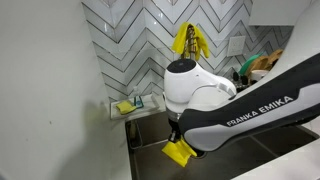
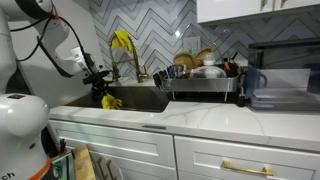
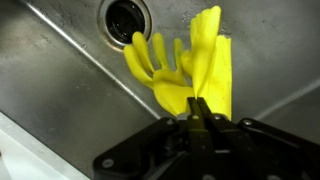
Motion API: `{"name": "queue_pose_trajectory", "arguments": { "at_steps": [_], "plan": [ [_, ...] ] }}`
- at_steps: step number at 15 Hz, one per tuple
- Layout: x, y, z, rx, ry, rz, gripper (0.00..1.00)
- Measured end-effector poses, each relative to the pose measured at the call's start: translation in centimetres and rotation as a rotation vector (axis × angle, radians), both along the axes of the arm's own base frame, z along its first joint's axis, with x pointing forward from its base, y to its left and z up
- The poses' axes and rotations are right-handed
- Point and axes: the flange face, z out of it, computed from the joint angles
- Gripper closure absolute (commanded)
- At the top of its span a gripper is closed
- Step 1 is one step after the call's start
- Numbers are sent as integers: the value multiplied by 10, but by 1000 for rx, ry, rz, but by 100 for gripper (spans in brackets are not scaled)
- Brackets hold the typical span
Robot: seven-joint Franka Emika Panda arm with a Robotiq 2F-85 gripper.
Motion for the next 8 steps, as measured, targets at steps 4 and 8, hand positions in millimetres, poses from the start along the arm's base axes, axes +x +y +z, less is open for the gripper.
{"name": "queue_pose_trajectory", "arguments": {
  "at_steps": [4,8],
  "plan": [
    [-1,-2,-3,-6,4,0,100],
    [7,-11,5,-15,-17,-91,100]
  ]
}}
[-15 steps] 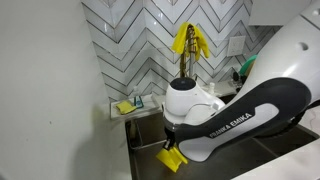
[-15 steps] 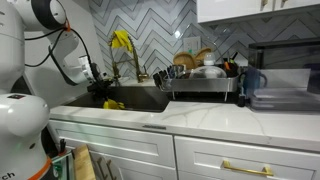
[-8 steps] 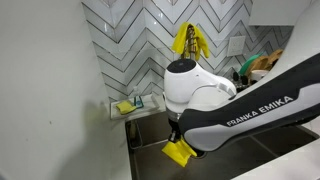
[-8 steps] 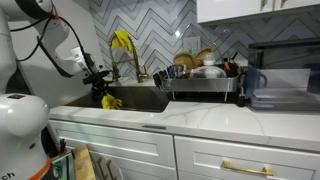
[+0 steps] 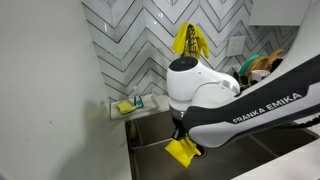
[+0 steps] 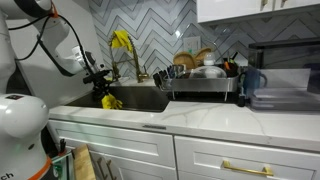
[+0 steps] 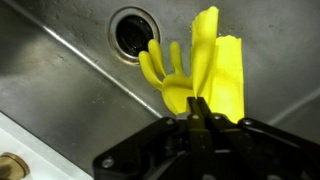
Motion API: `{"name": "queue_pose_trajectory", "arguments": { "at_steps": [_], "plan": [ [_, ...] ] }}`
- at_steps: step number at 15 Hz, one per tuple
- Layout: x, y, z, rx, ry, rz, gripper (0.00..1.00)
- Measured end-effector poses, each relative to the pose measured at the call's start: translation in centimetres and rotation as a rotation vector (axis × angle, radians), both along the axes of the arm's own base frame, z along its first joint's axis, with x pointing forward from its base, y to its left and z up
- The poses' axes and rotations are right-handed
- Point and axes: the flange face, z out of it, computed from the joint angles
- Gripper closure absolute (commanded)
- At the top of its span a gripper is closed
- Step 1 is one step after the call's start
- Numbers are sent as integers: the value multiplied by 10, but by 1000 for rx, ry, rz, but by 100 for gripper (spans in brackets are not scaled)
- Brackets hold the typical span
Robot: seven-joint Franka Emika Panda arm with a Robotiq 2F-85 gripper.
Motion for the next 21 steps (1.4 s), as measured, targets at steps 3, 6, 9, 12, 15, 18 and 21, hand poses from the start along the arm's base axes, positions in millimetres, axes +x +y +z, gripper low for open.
{"name": "queue_pose_trajectory", "arguments": {
  "at_steps": [3,6,9,12,15,18,21],
  "plan": [
    [1,-17,20,-27,-49,-124,100],
    [-9,-35,43,-54,-87,-232,100],
    [-20,-55,67,-60,-134,-350,100],
    [-24,-78,93,-57,-219,-471,99],
    [-26,-80,101,-51,-235,-475,99],
    [-23,-79,94,-61,-227,-477,100],
    [-18,-82,104,-49,-244,-494,100]
  ]
}}
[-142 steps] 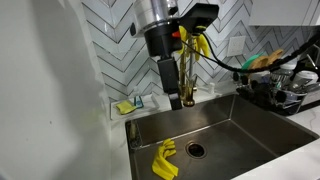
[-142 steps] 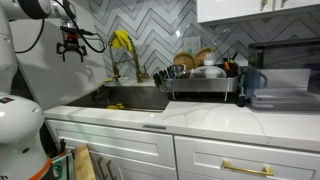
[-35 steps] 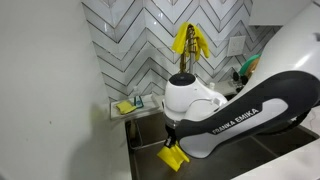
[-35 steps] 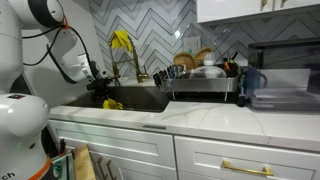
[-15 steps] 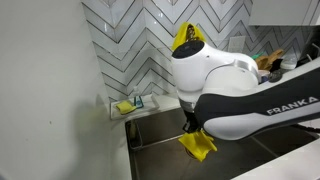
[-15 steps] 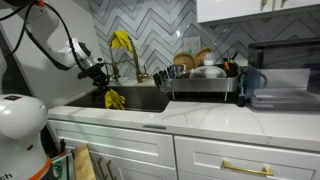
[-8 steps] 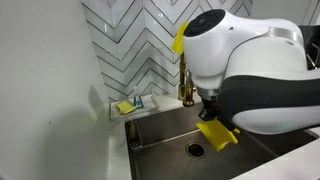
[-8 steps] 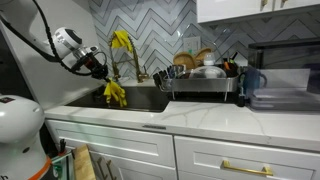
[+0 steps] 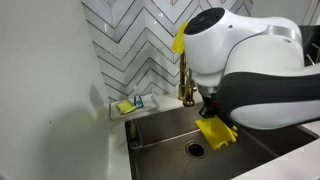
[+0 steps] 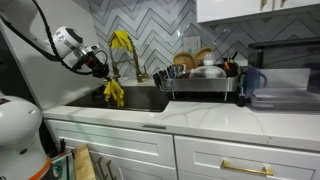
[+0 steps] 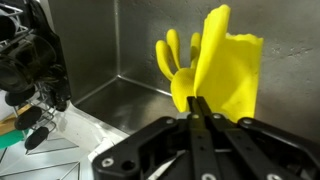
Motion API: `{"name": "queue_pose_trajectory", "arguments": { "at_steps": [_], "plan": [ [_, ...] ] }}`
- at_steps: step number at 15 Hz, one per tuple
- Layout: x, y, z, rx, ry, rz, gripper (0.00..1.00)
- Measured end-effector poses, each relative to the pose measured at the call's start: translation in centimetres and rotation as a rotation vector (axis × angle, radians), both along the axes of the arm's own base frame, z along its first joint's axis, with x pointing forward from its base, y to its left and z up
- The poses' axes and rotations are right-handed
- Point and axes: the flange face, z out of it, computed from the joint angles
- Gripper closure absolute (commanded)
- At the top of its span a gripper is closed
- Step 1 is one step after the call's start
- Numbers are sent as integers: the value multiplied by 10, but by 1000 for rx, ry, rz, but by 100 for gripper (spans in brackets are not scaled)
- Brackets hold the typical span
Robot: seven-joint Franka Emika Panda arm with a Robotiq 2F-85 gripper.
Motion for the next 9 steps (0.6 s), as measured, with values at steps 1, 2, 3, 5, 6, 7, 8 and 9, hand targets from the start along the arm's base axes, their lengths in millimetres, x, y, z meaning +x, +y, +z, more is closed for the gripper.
{"name": "queue_pose_trajectory", "arguments": {
  "at_steps": [1,2,3,5,6,7,8,9],
  "plan": [
    [2,-3,8,1,-13,-11,100],
    [3,-6,18,0,-29,-26,100],
    [3,-9,29,-3,-47,-42,100],
    [1,-16,55,-7,-89,-74,100],
    [-2,-19,68,-8,-112,-87,100],
    [-4,-20,83,-7,-139,-98,100],
    [-5,-22,97,-5,-171,-106,100],
    [-5,-22,109,2,-207,-108,100]
  ]
}}
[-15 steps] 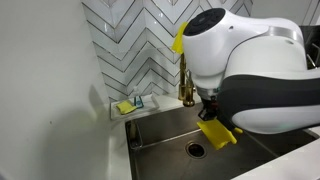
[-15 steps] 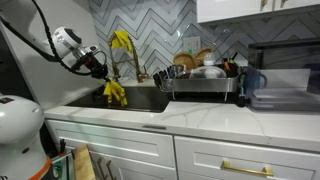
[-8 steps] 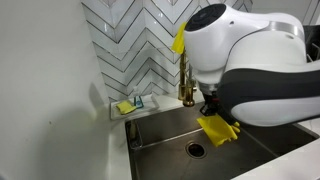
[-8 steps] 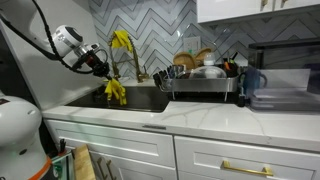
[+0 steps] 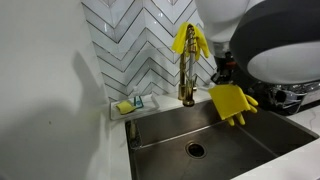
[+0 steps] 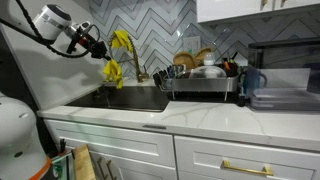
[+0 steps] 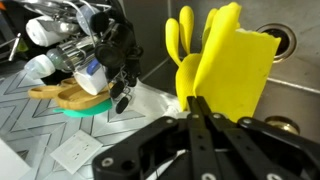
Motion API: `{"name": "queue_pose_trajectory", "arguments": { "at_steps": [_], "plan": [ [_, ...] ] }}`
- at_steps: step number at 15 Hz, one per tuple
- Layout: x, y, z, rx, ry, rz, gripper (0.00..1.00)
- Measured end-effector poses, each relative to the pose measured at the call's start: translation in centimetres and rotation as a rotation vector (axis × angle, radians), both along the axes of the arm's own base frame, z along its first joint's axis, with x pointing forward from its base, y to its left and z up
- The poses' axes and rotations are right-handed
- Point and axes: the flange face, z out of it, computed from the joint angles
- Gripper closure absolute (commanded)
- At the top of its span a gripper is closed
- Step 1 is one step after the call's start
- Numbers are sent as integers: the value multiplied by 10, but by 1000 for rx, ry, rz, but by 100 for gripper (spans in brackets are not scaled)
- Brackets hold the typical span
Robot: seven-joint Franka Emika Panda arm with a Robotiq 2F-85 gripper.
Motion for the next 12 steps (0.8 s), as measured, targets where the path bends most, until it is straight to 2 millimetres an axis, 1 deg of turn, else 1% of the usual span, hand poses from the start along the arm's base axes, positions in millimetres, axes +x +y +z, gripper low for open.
{"name": "queue_pose_trajectory", "arguments": {
  "at_steps": [2,3,7,9,10,12],
  "plan": [
    [1,3,19,-6,-76,10,99],
    [1,6,23,-9,-99,15,99],
    [3,8,24,-12,-111,17,100],
    [4,8,28,-6,-116,14,100],
    [5,8,34,2,-124,11,100],
    [5,8,52,23,-148,0,100]
  ]
}}
